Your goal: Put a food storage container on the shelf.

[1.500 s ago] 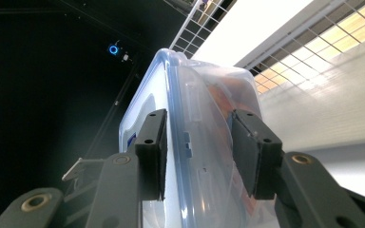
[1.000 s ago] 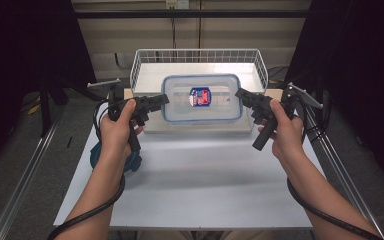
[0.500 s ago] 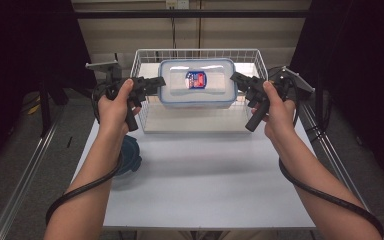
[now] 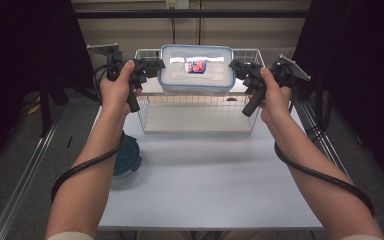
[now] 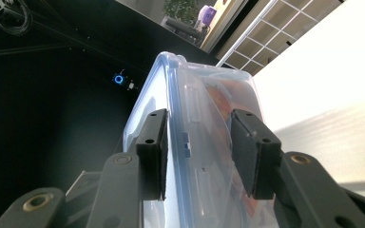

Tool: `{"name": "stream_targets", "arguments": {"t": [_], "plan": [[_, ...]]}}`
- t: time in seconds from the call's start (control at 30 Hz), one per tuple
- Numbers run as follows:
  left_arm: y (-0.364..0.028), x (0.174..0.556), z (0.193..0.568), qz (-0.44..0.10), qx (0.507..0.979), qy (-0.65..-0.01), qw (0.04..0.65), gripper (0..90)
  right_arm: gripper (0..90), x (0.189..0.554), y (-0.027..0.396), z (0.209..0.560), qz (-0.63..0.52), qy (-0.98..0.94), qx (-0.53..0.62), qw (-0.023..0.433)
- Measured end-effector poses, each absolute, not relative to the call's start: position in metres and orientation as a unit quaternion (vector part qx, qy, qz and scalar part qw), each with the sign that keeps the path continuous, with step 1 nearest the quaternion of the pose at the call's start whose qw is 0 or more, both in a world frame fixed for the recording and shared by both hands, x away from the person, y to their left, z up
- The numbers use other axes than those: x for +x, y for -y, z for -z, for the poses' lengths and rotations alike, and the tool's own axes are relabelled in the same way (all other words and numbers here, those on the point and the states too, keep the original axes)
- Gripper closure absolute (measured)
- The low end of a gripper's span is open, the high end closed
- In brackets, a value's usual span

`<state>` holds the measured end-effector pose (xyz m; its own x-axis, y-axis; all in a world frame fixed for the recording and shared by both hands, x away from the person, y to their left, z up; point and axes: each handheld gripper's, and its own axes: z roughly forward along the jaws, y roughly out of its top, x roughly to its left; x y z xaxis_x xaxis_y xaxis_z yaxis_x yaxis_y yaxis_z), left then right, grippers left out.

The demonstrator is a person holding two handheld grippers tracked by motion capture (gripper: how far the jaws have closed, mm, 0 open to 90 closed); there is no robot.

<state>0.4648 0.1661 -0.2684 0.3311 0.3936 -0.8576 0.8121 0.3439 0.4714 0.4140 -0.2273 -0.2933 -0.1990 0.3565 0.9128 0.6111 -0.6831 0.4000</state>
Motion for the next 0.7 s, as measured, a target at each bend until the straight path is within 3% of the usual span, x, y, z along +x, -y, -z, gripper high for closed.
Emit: {"name": "stream_targets", "arguments": {"t": [0.7], "plan": [[-0.161,0.494,0.28,0.174,0.54,-0.56,0.603,57.3,58.4,0.447,0.226,0.298,0.662,0.381,-0.64,0.078]]}}
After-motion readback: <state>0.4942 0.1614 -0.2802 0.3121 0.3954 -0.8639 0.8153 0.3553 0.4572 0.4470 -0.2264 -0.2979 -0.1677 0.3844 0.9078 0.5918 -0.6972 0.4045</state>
